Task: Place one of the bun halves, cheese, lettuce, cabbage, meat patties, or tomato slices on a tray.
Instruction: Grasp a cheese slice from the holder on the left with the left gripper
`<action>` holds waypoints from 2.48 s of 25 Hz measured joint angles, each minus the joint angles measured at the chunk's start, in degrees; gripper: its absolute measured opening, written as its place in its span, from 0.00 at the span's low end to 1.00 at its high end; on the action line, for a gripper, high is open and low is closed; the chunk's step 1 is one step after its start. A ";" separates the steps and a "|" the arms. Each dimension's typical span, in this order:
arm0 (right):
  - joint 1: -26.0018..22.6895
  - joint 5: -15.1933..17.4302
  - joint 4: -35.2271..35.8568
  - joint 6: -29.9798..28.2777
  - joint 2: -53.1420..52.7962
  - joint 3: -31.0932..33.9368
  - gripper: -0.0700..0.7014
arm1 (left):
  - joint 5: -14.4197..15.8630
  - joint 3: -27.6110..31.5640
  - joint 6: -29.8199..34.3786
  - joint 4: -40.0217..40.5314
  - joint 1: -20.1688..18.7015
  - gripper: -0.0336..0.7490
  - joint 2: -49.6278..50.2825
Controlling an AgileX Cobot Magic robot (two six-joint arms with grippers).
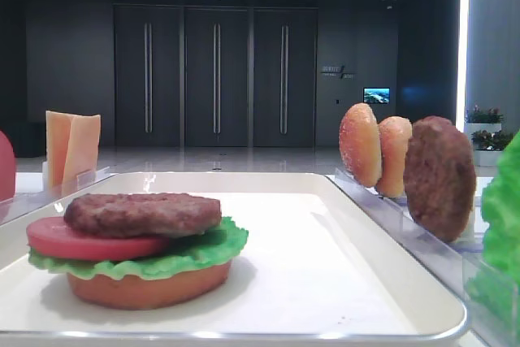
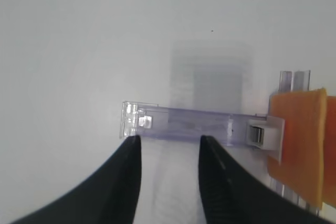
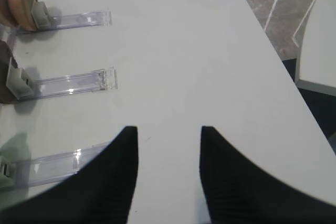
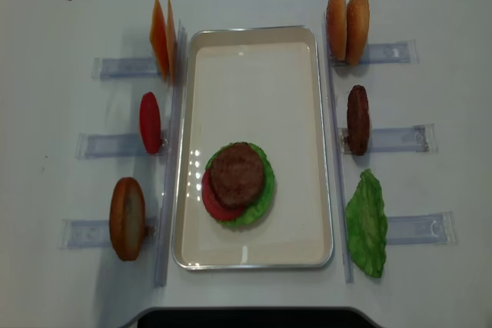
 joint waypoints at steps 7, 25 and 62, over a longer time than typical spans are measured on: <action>0.00 0.00 0.00 0.05 0.00 0.00 0.45 | 2.06 -3.59 -0.09 -0.88 0.00 0.40 3.79; 0.00 0.00 0.00 0.10 0.00 0.00 0.45 | 3.51 -4.21 -4.98 0.08 -11.42 0.49 4.16; 0.00 0.00 0.00 0.10 0.00 0.00 0.45 | 1.69 -4.53 -11.61 6.92 -19.37 0.49 12.42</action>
